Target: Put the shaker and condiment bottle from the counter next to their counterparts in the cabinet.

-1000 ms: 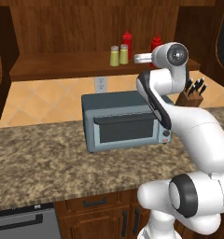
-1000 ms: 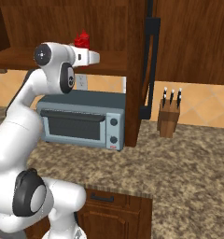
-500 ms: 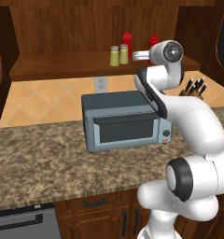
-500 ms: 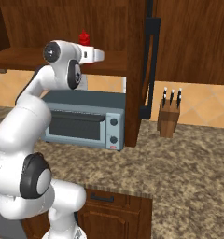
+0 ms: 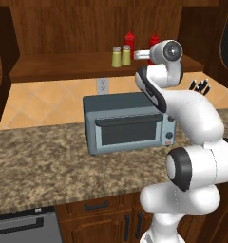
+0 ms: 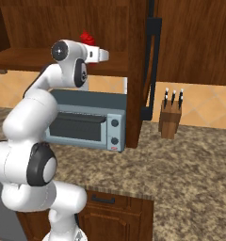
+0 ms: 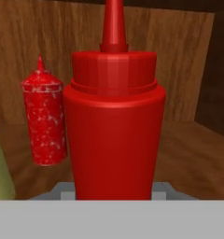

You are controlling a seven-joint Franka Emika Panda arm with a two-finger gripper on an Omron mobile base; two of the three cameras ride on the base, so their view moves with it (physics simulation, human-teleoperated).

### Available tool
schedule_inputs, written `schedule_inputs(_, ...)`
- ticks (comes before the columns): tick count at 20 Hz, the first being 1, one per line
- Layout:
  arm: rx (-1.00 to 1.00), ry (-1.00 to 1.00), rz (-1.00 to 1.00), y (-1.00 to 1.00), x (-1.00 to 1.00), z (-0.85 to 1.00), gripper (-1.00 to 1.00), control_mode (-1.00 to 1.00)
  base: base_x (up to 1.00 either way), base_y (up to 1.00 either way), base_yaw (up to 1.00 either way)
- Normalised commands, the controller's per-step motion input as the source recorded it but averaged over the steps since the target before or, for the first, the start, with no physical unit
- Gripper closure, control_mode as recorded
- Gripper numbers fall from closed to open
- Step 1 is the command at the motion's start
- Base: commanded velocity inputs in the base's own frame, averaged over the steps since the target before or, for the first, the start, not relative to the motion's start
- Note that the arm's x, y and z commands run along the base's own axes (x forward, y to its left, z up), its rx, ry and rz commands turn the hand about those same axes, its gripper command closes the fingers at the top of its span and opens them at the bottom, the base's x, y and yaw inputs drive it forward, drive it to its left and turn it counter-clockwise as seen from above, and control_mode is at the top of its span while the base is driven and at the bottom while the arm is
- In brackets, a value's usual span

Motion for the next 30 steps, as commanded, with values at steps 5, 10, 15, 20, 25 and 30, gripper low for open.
schedule_inputs(5, 0.06, 0.00, 0.04, -0.02, 0.30, -0.11, 1.00, -1.00, 0.00, 0.00, 0.00)
schedule_inputs(10, 0.01, 0.00, 0.03, 0.00, 0.20, 0.00, 1.00, -1.00, 0.00, 0.00, 0.00)
schedule_inputs(15, 0.00, 0.00, 0.02, -0.01, 0.15, 0.00, 1.00, -1.00, 0.00, 0.00, 0.00)
schedule_inputs(20, 0.00, 0.00, 0.02, 0.00, 0.10, 0.00, 1.00, -1.00, 0.00, 0.00, 0.00)
schedule_inputs(25, 0.01, 0.00, 0.03, 0.00, 0.08, 0.00, -1.00, -1.00, 0.00, 0.00, 0.00)
schedule_inputs(30, 0.01, 0.00, 0.03, -0.02, 0.04, 0.00, -1.00, -1.00, 0.00, 0.00, 0.00)
